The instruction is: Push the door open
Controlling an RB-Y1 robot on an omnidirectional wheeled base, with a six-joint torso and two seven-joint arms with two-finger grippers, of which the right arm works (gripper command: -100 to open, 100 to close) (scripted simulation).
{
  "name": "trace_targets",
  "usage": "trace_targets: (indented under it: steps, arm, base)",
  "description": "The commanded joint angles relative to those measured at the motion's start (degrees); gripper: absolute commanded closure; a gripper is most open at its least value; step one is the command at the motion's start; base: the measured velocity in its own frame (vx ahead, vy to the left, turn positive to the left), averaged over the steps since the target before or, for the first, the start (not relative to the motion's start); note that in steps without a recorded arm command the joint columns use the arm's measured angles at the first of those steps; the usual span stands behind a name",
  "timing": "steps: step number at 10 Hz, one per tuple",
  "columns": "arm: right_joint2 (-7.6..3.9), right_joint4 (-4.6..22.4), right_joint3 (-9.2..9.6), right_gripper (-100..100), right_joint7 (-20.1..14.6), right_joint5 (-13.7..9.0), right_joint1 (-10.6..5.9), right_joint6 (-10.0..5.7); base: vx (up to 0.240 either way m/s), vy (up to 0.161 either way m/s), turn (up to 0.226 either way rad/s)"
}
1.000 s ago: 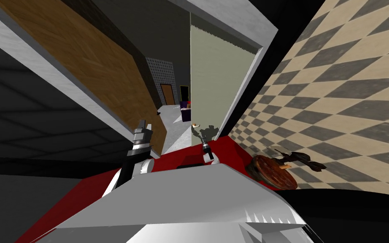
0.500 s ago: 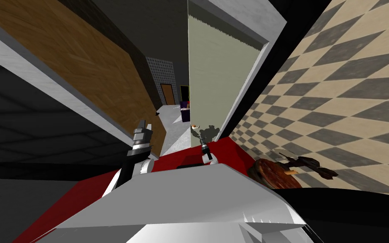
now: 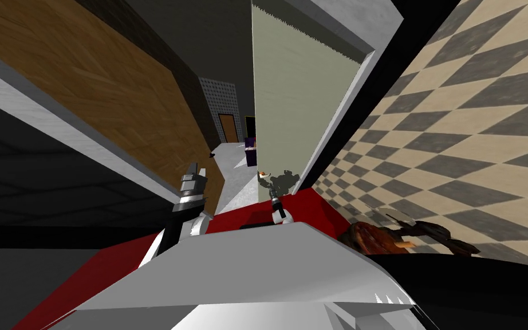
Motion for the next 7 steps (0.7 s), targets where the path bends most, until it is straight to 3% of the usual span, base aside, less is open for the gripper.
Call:
trace_targets:
  steps: [1, 5, 6, 7]
  arm:
    - [0.62, 1.8, 0.14, -100, 0.1, -0.1, -0.57, -0.32]
    - [2.02, 5.3, 0.5, -100, 0.0, -0.4, -1.85, -0.62]
    - [1.82, 4.7, 0.41, -100, 0.1, -0.3, -1.67, -0.52]
    - [0.2, 4.9, 0.3, -100, 0.1, -0.4, -1.72, -0.68]
  base:
    - [0.093, -0.05, 0.015]
    - [0.062, -0.029, 0.014]
    - [0.03, -0.014, 0.006]
    - [0.091, 0.015, 0.023]
